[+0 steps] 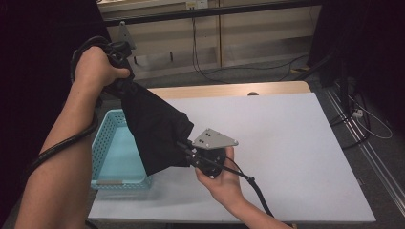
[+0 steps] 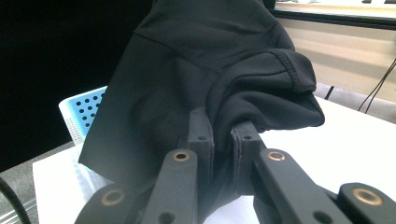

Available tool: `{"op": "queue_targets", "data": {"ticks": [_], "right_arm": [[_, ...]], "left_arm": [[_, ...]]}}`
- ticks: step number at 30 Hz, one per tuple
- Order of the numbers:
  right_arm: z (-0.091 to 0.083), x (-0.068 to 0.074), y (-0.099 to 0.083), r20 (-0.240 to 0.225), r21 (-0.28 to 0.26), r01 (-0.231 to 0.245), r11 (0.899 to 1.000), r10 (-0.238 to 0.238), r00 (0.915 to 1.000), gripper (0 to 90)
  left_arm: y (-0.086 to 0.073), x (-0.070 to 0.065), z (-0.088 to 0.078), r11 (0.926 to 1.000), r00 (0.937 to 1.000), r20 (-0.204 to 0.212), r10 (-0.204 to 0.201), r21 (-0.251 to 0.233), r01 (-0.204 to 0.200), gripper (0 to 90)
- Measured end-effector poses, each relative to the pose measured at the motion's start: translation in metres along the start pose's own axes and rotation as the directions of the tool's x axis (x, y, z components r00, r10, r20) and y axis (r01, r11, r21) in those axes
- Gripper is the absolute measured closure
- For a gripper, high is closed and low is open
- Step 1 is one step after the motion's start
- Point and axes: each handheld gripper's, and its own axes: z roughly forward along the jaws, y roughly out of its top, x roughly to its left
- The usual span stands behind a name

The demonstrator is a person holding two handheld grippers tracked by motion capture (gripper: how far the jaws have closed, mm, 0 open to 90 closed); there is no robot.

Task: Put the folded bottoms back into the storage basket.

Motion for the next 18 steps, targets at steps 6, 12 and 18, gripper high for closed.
{"op": "queue_targets", "data": {"ticks": [6, 12, 18], "right_arm": [[0.003, 0.002, 0.001, -0.004, -0.003, 0.003, 1.0, -0.003, 1.0, 81.5], [0.006, 0.005, 0.003, -0.009, 0.0, 0.005, 1.0, -0.005, 0.9999, 81.5], [0.008, 0.007, 0.004, -0.013, 0.001, 0.01, 1.0, -0.01, 0.9999, 81.4]], "left_arm": [[-0.002, 0.005, 0.0, 1.0, 1.0, 0.0, -0.007, -0.006, 0.007, 82.8], [-0.002, 0.008, -0.001, 1.0, 1.0, 0.0, -0.005, -0.004, 0.005, 82.8], [-0.004, 0.011, -0.002, 0.9998, 0.9999, 0.002, -0.013, -0.015, 0.013, 82.8]]}}
